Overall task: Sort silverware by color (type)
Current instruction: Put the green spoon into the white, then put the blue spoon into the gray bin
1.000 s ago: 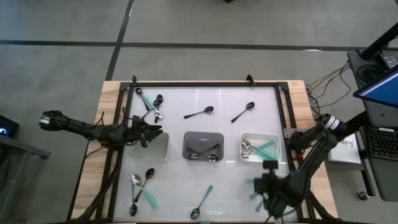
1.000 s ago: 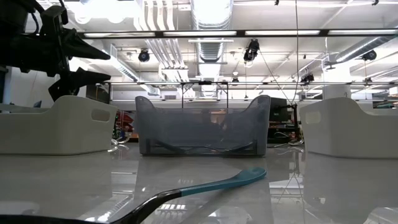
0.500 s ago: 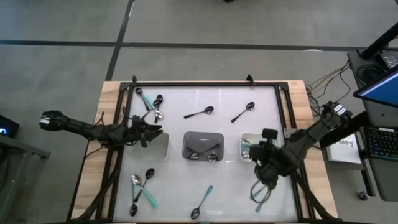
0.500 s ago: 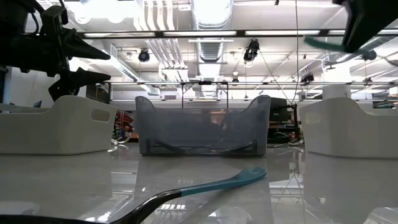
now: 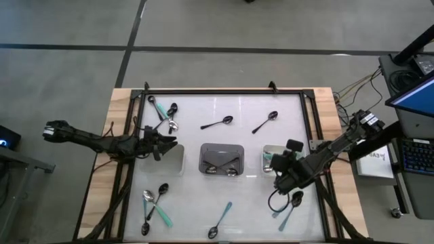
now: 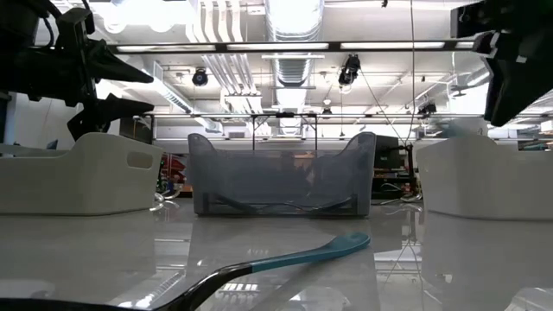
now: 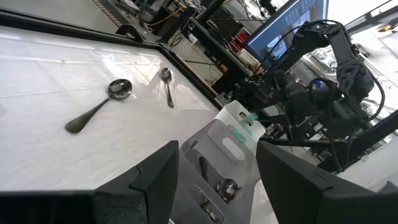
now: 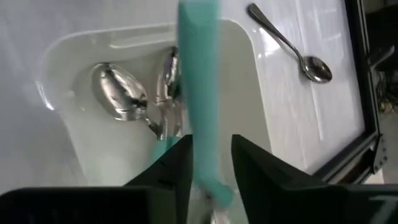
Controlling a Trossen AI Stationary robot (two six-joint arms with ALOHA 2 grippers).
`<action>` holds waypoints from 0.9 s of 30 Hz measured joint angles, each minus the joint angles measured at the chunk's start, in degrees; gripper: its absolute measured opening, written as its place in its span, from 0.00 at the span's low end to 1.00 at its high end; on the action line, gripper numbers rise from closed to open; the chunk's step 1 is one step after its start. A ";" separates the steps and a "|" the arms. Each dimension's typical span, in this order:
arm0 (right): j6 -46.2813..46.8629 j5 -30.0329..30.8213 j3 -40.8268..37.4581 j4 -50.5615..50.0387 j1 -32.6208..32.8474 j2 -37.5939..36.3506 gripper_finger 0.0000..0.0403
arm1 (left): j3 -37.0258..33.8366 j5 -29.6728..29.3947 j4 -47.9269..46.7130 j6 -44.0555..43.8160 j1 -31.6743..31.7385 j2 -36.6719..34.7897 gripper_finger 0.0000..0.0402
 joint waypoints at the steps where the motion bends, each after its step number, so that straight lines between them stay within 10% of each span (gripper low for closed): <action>1: 0.30 0.02 -0.01 0.02 0.00 0.00 0.28 | 0.00 -0.01 0.00 0.00 0.01 0.00 0.49; 13: 7.42 -14.37 8.85 1.01 0.77 -0.02 0.31 | 0.00 -0.01 0.01 0.00 0.01 -0.01 0.49; 27: 5.25 -19.21 4.13 26.11 14.15 1.48 0.27 | 0.00 -0.01 0.01 0.00 -0.01 0.01 0.49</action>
